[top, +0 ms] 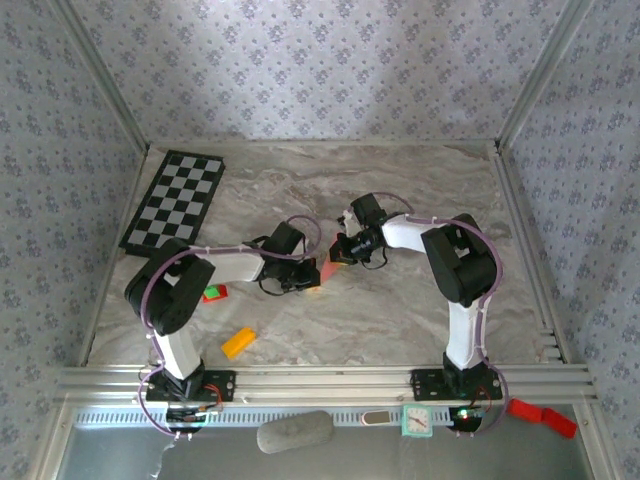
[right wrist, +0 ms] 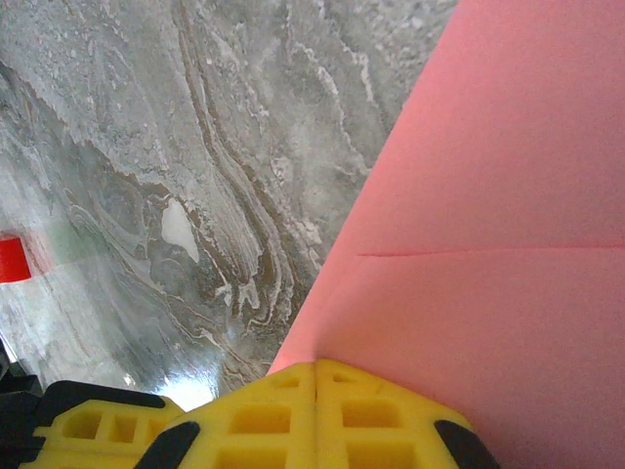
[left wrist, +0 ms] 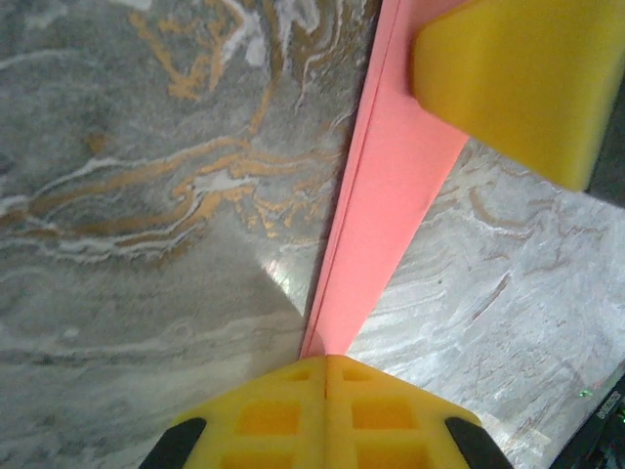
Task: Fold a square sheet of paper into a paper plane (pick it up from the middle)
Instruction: Fold the wing for the fifth time at the center of the table, then turn over the paper plane at the center of the table.
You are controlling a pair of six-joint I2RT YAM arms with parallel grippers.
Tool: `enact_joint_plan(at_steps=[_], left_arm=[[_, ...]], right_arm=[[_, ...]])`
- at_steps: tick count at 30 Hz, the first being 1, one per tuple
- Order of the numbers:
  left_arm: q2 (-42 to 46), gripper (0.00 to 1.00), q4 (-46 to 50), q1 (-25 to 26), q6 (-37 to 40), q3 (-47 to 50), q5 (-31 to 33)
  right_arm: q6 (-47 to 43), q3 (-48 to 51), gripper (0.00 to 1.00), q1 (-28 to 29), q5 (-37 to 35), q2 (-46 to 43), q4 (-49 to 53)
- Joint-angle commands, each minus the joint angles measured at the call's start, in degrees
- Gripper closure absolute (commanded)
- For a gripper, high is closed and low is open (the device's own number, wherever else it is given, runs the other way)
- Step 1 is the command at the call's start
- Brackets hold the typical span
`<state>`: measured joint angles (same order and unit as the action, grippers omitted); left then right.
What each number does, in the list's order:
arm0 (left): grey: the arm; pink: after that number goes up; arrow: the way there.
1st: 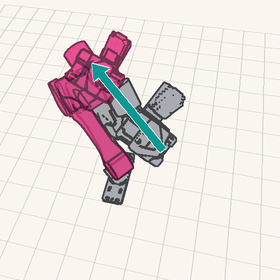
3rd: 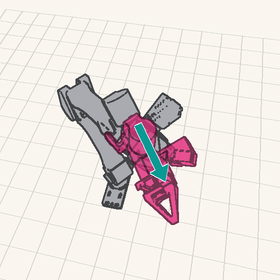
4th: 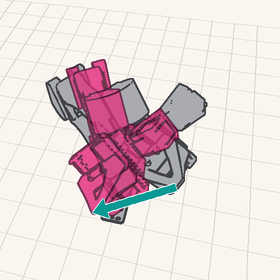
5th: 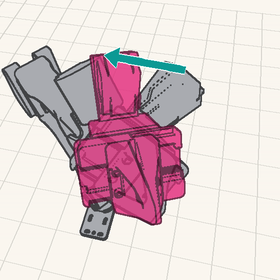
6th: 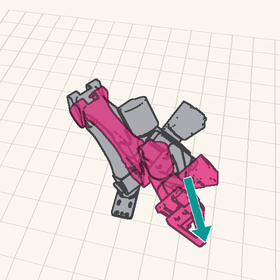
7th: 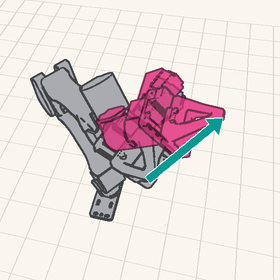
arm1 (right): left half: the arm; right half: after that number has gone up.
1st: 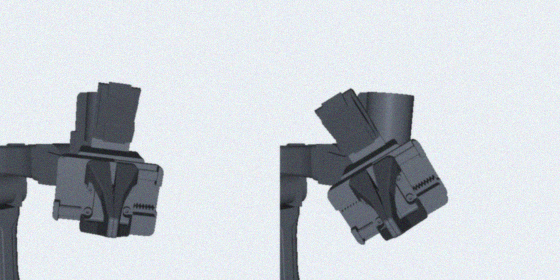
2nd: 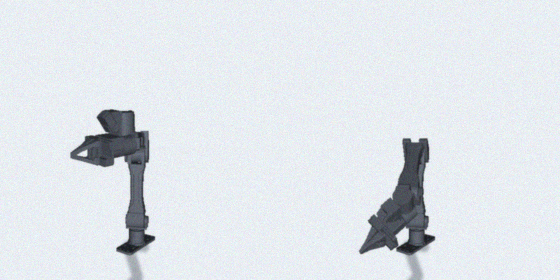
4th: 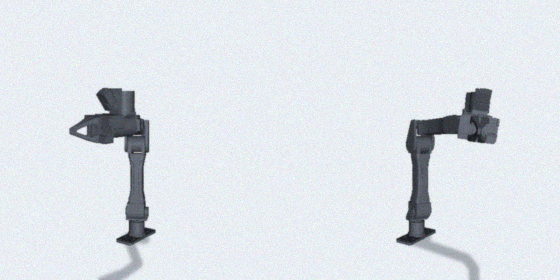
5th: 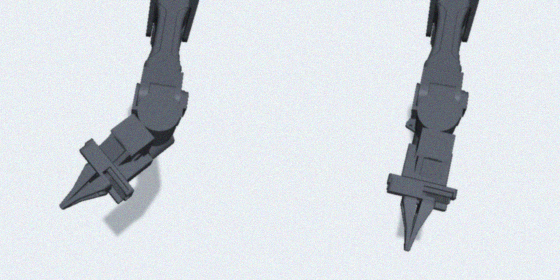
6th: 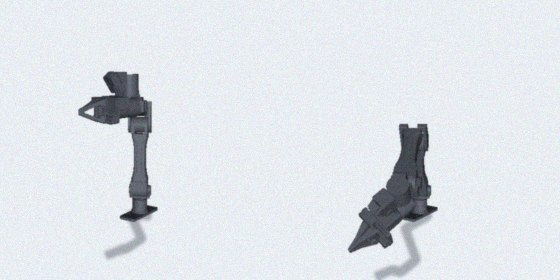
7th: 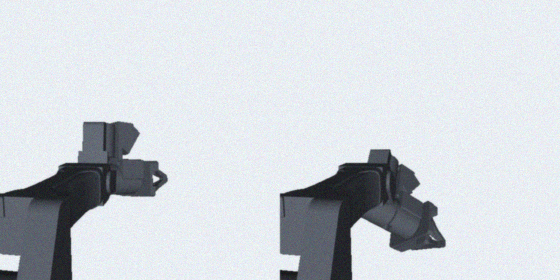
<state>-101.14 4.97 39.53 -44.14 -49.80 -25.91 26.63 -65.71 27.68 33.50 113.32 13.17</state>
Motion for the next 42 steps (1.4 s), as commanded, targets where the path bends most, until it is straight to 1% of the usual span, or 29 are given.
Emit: enact_joint_plan(at_steps=[1,15,20,23,25,27,29,33,35,37,40,42], left_arm=[[0.63,1.00,14.48,1.08,2.43,3.48,0.41],[3.84,1.00,18.04,2.11,3.45,2.65,2.75],[7.76,1.00,20.63,1.66,3.81,0.26,5.34],[11.38,0.98,22.10,-0.02,3.82,-0.94,7.52],[14.14,0.92,23.27,-1.58,4.04,-1.63,9.67],[16.68,0.87,25.06,-3.30,4.60,-2.57,12.41],[19.07,0.77,26.33,-5.20,5.18,-3.19,14.87],[23.59,0.58,28.60,-9.28,7.66,-4.47,18.18],[25.78,0.44,29.60,-10.88,9.04,-4.94,20.59],[28.65,0.33,30.02,-12.32,10.09,-4.69,23.36],[32.60,0.22,29.62,-14.07,12.06,-3.54,25.32],[34.71,0.16,29.61,-15.44,12.56,-2.59,25.79]], right_arm=[[-1.85,1.90,0.99,-0.60,-10.56,4.87,6.25],[-2.33,1.38,0.99,-0.06,-10.58,3.91,7.02],[-3.69,-0.89,0.98,0.82,-8.54,0.56,8.88],[-4.47,-3.04,0.94,1.65,-7.31,-3.04,10.77],[-4.49,-5.14,0.89,2.15,-7.27,-5.80,12.04],[-3.88,-5.86,0.82,2.52,-8.61,-8.21,13.43],[-2.51,-6.33,0.73,2.86,-11.10,-10.32,15.08],[1.22,-6.68,0.60,4.10,-19.92,-13.60,18.67],[3.60,-7.06,0.55,4.85,-24.95,-14.41,20.26],[6.62,-7.95,0.49,5.93,-31.19,-14.37,22.78],[13.04,-9.04,0.44,7.34,-36.76,-13.10,24.00],[15.92,-10.18,0.43,8.61,-39.28,-11.37,24.61]])
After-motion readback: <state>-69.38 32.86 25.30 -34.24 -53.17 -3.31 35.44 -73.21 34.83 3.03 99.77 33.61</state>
